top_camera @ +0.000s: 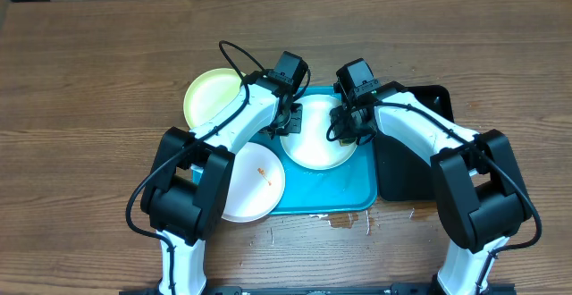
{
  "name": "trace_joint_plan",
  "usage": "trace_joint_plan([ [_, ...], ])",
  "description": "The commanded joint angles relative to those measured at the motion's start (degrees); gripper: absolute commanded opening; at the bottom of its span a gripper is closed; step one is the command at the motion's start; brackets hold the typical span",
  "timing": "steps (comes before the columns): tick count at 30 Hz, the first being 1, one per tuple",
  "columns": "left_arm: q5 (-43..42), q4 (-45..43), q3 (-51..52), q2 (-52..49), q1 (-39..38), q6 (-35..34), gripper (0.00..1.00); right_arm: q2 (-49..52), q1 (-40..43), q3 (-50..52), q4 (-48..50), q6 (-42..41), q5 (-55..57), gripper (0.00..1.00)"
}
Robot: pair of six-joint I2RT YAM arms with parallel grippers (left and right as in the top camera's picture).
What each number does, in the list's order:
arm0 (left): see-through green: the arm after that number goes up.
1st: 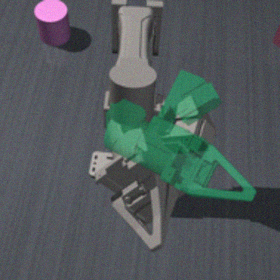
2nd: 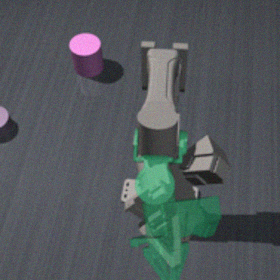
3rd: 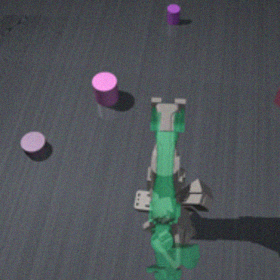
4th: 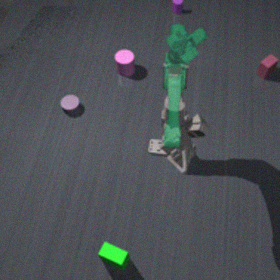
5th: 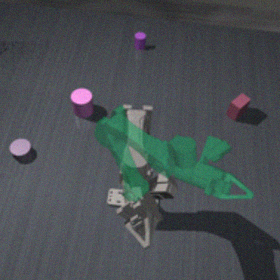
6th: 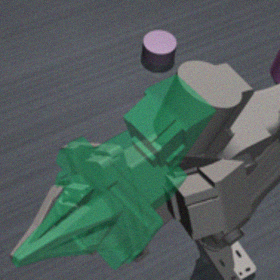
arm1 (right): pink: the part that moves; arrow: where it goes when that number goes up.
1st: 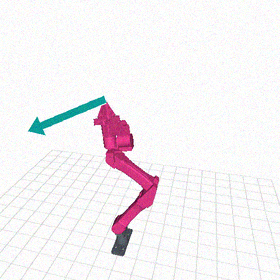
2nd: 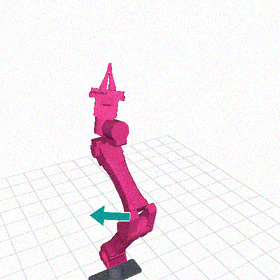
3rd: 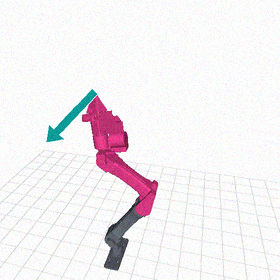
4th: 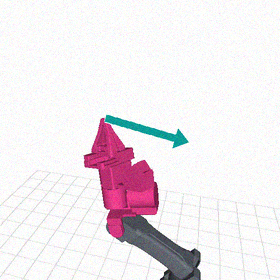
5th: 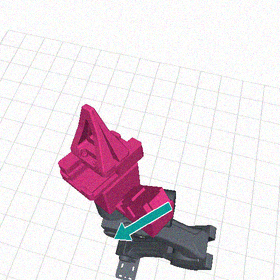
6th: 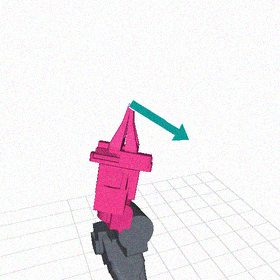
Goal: Clean dirty plates on tray and stack at the side
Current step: 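Scrub the held white plate's surface with the sponge in the right gripper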
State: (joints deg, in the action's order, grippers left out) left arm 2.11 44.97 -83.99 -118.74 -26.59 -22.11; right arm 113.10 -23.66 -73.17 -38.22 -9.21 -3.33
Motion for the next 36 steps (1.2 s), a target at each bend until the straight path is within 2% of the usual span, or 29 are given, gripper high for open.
trace_joint_plan([
  [1,0.81,0.20,0.42,-0.87,0.09,0.70,0.04,2.86,-0.39,0.79,-0.35,0.07,-3.02,0.04],
  [26,0.81,0.22,0.42,-0.87,0.09,0.70,0.04,5.35,-0.39,0.81,0.33,0.90,-6.14,0.04],
  [36,0.81,0.26,0.42,-0.87,0.09,0.72,0.04,5.42,0.17,-3.85,-6.25,10.49,-24.55,0.04],
])
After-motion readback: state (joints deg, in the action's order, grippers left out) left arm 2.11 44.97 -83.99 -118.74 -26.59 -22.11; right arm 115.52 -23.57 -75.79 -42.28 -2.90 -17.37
